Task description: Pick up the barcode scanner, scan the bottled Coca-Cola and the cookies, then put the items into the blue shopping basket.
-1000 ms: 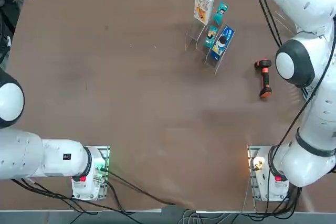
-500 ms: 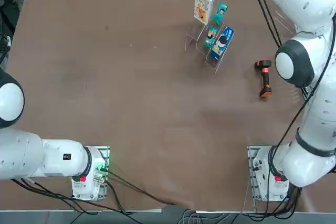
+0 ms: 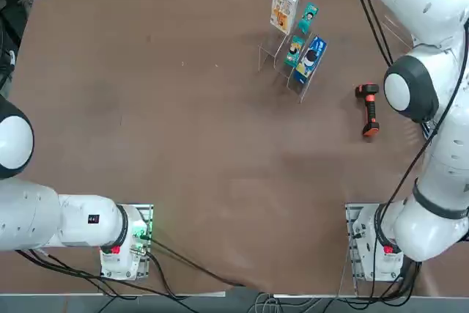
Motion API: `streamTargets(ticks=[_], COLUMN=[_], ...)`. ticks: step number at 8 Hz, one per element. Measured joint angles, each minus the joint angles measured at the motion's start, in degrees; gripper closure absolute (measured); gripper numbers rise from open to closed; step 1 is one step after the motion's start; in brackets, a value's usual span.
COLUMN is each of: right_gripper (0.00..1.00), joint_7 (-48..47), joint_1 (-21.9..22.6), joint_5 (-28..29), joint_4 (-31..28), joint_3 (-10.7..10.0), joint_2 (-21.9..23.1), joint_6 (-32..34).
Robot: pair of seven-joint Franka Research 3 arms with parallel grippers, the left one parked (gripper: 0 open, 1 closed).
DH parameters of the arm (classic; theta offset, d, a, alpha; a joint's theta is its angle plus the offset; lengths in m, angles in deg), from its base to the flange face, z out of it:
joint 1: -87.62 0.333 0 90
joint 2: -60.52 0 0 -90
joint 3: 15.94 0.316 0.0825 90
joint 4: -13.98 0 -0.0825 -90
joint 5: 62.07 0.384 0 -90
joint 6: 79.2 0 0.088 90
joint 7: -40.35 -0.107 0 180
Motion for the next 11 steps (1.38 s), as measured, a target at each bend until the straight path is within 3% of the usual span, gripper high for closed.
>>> streamTargets(ticks=[6, 8, 11], right_gripper=[0.63, 0.63, 0.63], joint_7=[2.78, 11.47, 28.66], joint_1=[-1.41, -6.31, -20.1], joint_5=[-0.04, -0.12, -0.34], joint_4=[0.55, 1.52, 0.38], joint_3=[-0.79, -1.22, -1.63], joint_2=[0.52, 3.02, 11.3], joint_6=[3.27, 9.75, 23.74])
